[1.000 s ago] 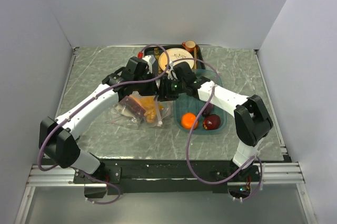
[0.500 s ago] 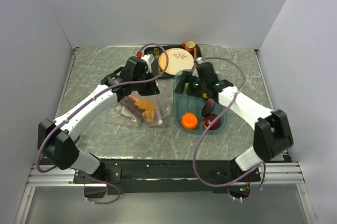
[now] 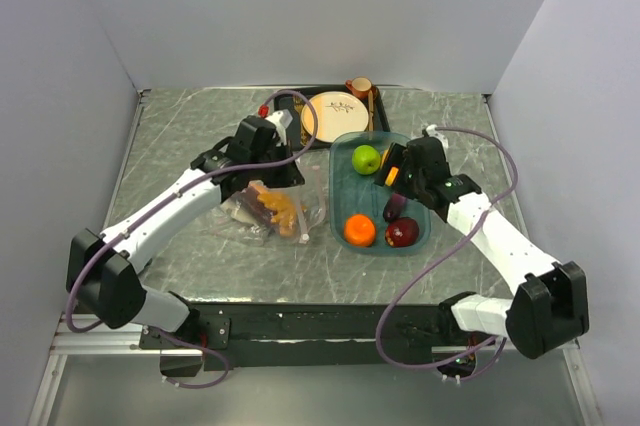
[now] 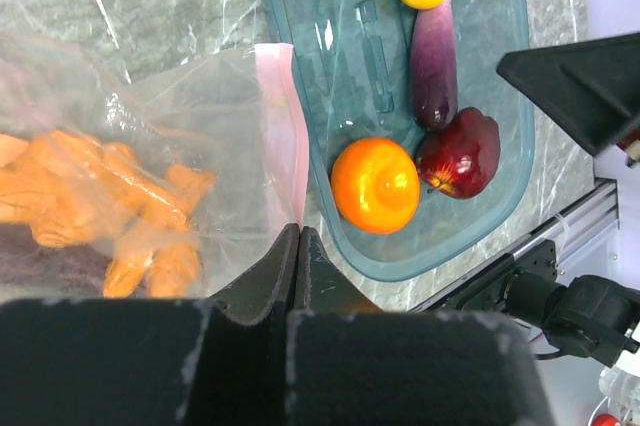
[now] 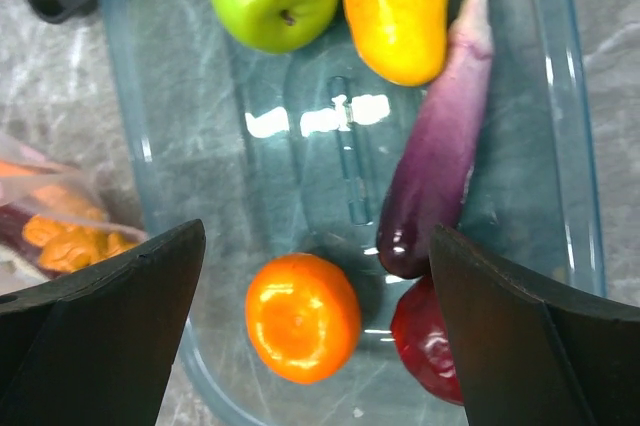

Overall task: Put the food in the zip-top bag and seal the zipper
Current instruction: Place the fake vegetable in the zipper food storage bag, then pick up the fake vegetable from the bin.

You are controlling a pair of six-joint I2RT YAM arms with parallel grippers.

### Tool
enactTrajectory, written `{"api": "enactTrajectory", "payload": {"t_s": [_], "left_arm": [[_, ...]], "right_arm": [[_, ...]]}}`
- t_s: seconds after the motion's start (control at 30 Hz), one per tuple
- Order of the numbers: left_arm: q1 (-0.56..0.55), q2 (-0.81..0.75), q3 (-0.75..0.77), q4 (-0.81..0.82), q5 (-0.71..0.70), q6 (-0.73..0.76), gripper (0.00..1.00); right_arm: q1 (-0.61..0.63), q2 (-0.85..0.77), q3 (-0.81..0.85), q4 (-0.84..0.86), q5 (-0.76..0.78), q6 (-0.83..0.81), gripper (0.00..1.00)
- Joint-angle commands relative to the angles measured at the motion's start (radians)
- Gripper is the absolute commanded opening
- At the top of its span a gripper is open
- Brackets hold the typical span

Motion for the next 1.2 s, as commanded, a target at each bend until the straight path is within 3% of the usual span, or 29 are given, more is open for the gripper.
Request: {"api": "enactTrajectory", "payload": {"t_s": [0.0,0.37,0.5,0.7,0.77,0.83,0.97,1.07,1.17], "left_arm": [[-0.005,-0.067,-0.023,0.075,-0.01,-0.011,0.01],[-0.005,-0.093,-0.054,0.108,-0.036,0.002,0.01],[-0.006,-0.084,-0.055,0.121,-0.024,-0.004,0.01],[-0.013,-0.085,-0.054,0.125,-0.028,-0.01,0.01],[-0.014,-0.101,-0.077,0.131,-0.039,-0.015,0.01],[-0.014,-0.118,-0.112,0.157,-0.039,-0.022,0.01],[-0.014,-0.135,-0.138,0.165,-0.053,-0.021,0.01],[-0.014,-0.13,-0.134,0.151,-0.088,-0.018,0.01],[-0.014,-0.131,-0.132,0.159,-0.083,-0.015,0.01]], "right_arm": [[-0.036,0.039,-0.034,0.007,0.034,0.046,1.0],[-0.076,0.206,-0.062,0.119,0.035,0.024,0.97],[-0.083,0.271,-0.05,0.144,0.029,0.003,0.85],[-0.083,0.321,-0.051,0.17,-0.023,-0.002,0.76],[-0.082,0.309,-0.062,0.188,-0.026,-0.014,0.72],[-0.082,0.285,-0.083,0.194,-0.002,-0.025,0.61],[-0.082,0.208,-0.12,0.219,-0.014,-0.039,0.56],[-0.083,0.191,-0.13,0.228,-0.04,-0.062,0.4],[-0.083,0.177,-0.143,0.24,-0.049,-0.069,0.36]]}}
